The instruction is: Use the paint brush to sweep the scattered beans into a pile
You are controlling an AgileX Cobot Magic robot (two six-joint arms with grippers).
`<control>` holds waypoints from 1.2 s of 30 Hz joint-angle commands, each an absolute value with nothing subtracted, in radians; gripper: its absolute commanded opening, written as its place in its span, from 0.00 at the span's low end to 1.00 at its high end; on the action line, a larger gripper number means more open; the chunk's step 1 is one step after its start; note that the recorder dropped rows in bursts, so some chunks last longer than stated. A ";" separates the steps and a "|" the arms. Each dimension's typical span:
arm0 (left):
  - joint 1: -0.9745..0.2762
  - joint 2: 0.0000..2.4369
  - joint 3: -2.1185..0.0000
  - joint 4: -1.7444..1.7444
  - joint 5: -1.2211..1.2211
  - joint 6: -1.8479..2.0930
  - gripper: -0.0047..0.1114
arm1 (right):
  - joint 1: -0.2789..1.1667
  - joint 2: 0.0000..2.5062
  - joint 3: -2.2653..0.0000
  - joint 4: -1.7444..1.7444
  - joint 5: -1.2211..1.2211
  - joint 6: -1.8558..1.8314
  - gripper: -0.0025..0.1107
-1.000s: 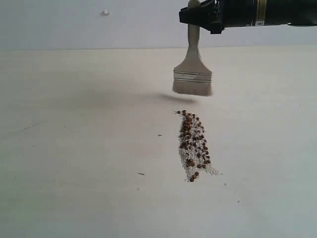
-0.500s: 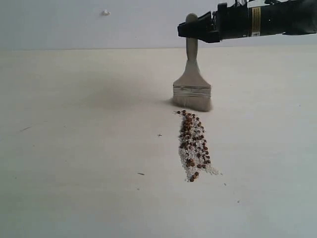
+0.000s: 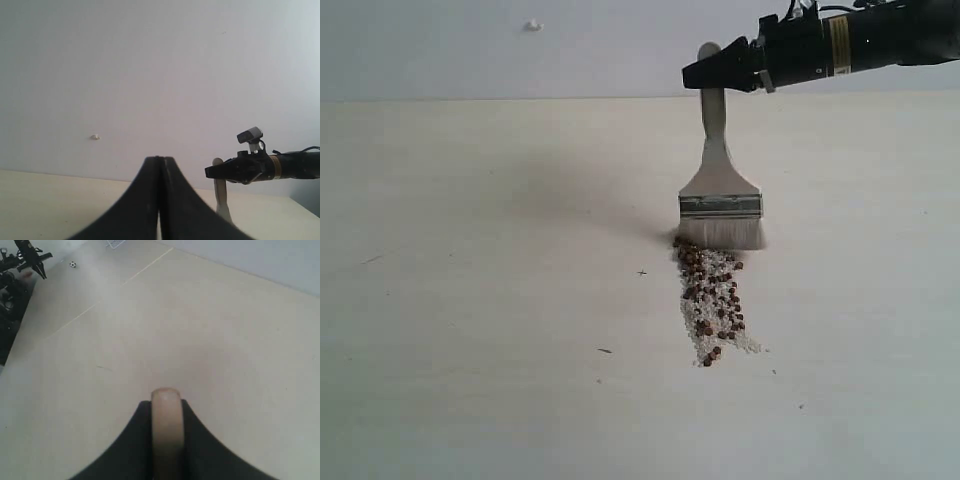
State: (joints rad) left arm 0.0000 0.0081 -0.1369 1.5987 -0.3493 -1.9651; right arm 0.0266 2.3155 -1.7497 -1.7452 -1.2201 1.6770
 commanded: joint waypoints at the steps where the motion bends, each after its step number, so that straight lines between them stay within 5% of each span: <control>1: 0.001 0.010 -0.136 1.597 -0.353 -1.965 0.04 | 0.023 2.266 -1.755 -1.744 -1.221 1.604 0.02; 36: 0.001 0.010 -0.136 1.597 -0.353 -1.965 0.04 | 0.069 2.251 -1.751 -1.744 -1.221 1.615 0.02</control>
